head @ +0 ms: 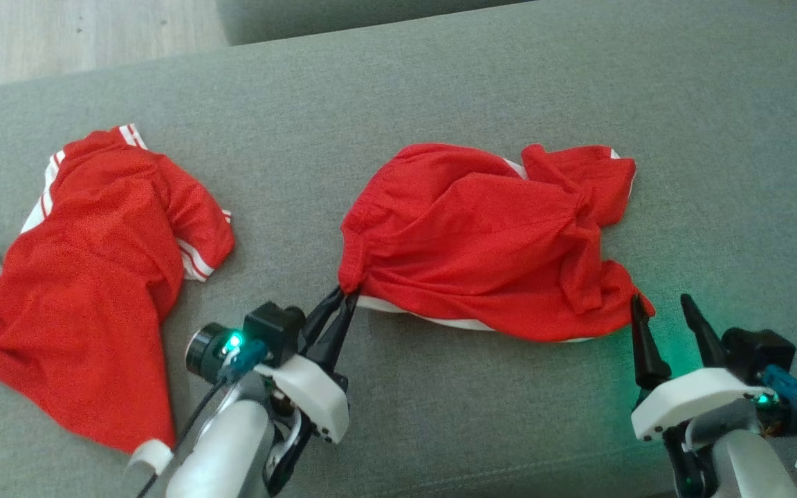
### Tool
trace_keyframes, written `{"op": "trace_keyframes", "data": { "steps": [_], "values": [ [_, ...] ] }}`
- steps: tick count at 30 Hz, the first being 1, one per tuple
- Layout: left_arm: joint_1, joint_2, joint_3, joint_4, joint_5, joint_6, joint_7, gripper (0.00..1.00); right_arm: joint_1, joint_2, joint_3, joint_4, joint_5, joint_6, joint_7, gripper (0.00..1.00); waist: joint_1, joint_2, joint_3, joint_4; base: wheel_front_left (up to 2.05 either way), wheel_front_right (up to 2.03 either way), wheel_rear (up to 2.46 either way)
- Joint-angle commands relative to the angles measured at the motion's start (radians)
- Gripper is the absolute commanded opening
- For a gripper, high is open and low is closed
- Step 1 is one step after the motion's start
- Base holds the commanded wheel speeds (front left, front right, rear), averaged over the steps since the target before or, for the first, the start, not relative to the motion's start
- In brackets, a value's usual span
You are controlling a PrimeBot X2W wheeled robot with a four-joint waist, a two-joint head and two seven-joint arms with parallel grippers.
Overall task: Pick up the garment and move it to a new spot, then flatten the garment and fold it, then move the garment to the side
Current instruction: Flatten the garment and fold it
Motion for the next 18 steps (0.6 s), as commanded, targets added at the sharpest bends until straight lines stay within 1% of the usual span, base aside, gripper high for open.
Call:
{"op": "trace_keyframes", "data": {
  "steps": [1,9,13,18],
  "values": [
    [0.008,0.003,0.04,-0.046,-0.003,-0.003,-0.005,0.0,0.0,-0.004,0.028,-0.009,-0.001,-0.001,0.007,1.0,0.0,0.0,-0.006,0.005,0.0,0.0,0.0],
    [0.033,-0.003,0.046,-0.085,0.004,-0.004,-0.005,0.0,-0.005,-0.004,0.033,0.052,0.008,-0.001,0.02,1.0,0.0,0.0,-0.013,0.024,0.0,0.0,0.0],
    [0.034,-0.006,0.042,-0.094,0.004,-0.004,-0.005,0.0,-0.024,-0.004,-0.002,0.106,-0.012,-0.001,0.032,1.0,0.0,0.0,-0.012,0.037,0.0,0.0,0.0],
    [0.03,-0.008,0.036,-0.099,0.004,-0.005,-0.005,0.0,-0.066,-0.004,-0.002,0.164,-0.023,-0.001,0.024,1.0,0.0,0.0,-0.007,0.047,0.0,0.0,0.0]
  ]
}}
